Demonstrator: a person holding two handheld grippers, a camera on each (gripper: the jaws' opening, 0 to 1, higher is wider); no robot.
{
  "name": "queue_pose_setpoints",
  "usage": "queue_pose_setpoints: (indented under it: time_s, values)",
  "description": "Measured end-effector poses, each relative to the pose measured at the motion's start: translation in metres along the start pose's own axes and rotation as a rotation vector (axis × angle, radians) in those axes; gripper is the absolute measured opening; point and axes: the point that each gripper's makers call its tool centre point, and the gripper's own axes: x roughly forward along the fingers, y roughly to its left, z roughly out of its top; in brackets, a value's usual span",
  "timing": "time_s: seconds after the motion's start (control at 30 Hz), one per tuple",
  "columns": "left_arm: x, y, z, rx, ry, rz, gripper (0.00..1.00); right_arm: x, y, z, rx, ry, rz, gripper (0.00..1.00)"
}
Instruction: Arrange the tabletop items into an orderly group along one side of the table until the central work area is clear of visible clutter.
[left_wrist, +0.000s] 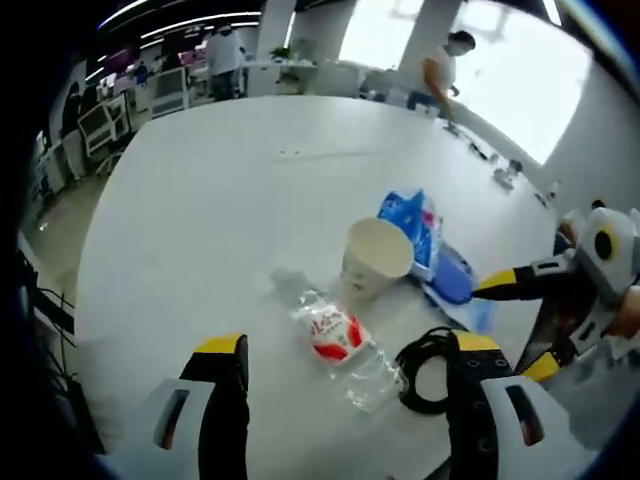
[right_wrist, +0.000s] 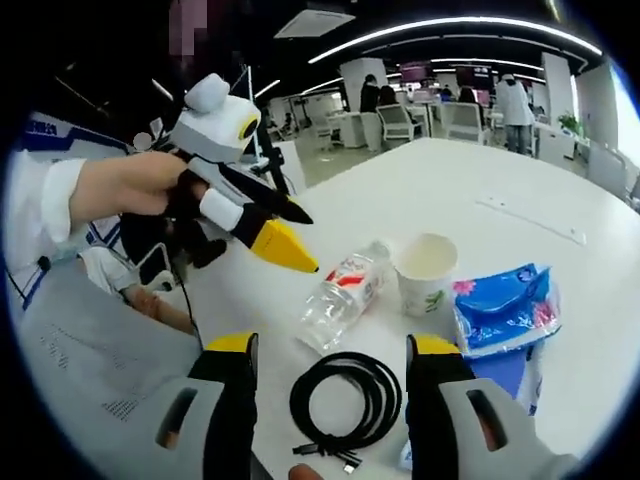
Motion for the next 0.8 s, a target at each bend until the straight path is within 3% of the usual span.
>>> queue_pose_setpoints:
  time_s: [0.17, 0.8]
  values:
    - [0.007, 0.000, -0.007, -0.011, 0.024, 0.000, 0.76, 0.013, 0.005, -0.002, 0.035, 0.006, -0.002, 0.57]
    - [0.033, 0.011, -0.006, -0.087, 0.059, 0.008, 0.72, 0.076, 0.012, -0.005, 0.090, 0.049, -0.033, 0.56]
